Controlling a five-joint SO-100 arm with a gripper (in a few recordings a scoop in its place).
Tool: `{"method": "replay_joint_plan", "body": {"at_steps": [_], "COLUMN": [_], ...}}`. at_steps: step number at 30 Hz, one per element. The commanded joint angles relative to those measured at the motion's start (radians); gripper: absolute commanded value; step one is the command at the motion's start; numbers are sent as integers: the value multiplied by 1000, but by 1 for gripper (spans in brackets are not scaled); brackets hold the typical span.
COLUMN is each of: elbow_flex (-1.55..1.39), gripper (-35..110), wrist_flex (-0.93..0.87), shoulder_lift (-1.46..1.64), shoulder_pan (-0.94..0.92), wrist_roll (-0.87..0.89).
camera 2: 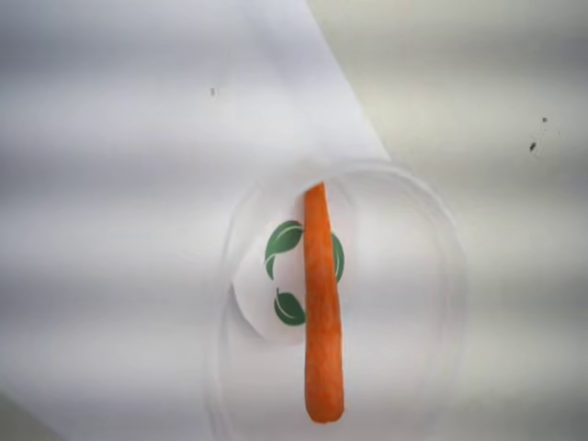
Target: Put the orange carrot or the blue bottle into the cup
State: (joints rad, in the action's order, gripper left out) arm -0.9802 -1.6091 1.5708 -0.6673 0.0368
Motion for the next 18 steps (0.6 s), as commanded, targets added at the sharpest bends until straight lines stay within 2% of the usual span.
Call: {"method": "replay_joint_plan", "body": {"at_steps": [1,11,18], "elbow_flex": [92,77,25], "gripper": [26,26,26], "wrist_flex": [-80,-132,-132], "shoulder_lift": [222,551,684], "shoulder_pan": [54,330,443], "wrist_roll": [25,26,28]}}
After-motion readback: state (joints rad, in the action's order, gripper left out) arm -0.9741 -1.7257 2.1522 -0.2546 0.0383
